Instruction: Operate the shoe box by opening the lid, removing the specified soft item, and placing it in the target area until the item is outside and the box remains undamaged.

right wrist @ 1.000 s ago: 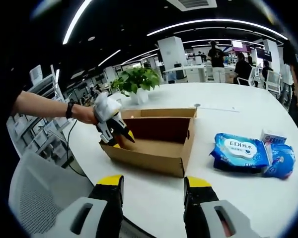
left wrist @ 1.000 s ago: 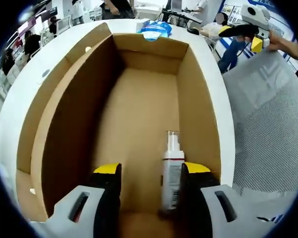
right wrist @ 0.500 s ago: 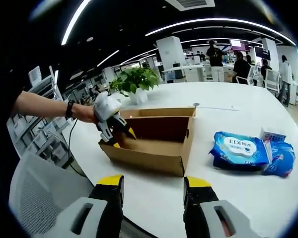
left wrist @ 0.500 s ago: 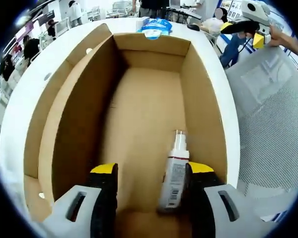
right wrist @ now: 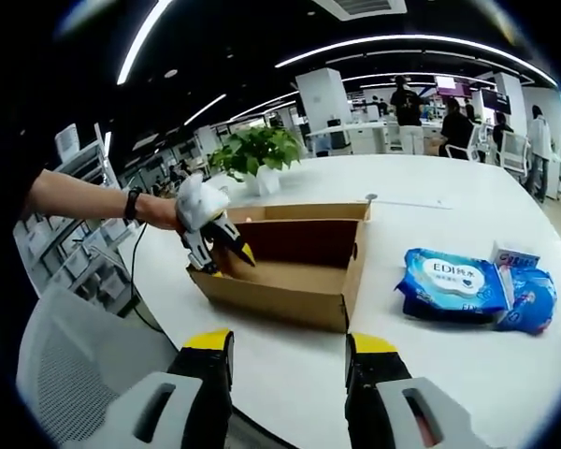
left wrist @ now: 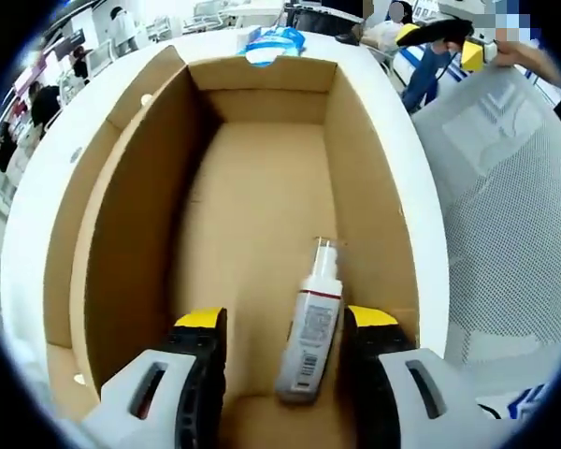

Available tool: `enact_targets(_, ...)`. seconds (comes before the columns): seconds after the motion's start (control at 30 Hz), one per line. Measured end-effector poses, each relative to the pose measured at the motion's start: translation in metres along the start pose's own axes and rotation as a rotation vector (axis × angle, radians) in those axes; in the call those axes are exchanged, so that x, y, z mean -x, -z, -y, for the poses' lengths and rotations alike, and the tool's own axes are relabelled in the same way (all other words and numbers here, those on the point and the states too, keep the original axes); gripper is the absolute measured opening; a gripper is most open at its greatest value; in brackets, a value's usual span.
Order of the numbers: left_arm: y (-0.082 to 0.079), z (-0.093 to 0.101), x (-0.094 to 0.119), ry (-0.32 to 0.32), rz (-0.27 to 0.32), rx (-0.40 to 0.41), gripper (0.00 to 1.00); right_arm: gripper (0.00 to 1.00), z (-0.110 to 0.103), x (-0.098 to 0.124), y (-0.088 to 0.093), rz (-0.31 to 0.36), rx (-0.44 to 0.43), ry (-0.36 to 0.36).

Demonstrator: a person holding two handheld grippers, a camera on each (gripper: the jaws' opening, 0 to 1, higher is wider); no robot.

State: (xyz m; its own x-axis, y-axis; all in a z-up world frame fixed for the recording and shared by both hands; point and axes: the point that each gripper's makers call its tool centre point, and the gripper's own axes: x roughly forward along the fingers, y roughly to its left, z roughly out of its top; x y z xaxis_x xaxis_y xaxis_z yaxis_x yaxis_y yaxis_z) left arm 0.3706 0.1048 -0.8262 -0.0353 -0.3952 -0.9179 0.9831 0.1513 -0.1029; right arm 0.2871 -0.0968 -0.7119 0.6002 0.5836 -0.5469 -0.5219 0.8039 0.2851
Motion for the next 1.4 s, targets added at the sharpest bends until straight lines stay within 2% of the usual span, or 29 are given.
enact_targets(0.17,-0.001,0.005,-0.006,0.020,-0.003,-0.021,0.42,0.45,-0.001,0.001,0.000,0.001,0.001,-0.001)
enact_targets(0.3,-0.002,0.010,-0.007,0.029,-0.006,-0.081,0.32,0.45,-0.001,0.001,0.000,0.001,-0.005,-0.001)
enact_targets(0.5,0.009,0.011,-0.013,0.022,-0.053,-0.116,0.21,0.45,-0.004,0.000,0.002,-0.004,0.001,-0.010)
enact_targets(0.6,0.010,0.011,-0.011,0.018,-0.054,-0.128,0.20,0.45,-0.004,0.001,0.001,-0.003,0.000,-0.010)
enact_targets(0.7,0.003,0.003,-0.010,-0.033,-0.017,-0.130,0.20,0.45,-0.005,0.000,0.001,-0.002,0.003,-0.013)
enact_targets(0.8,-0.001,0.005,-0.008,-0.032,0.007,-0.120,0.19,0.45,-0.007,-0.001,0.001,-0.004,0.012,-0.020)
enact_targets(1.13,-0.013,-0.004,0.006,-0.078,0.055,-0.116,0.19,0.45,-0.010,-0.002,0.000,-0.005,0.027,-0.036)
enact_targets(1.4,-0.032,-0.003,0.021,-0.101,0.101,-0.148,0.19,0.44,-0.013,-0.003,-0.002,-0.002,0.044,-0.046)
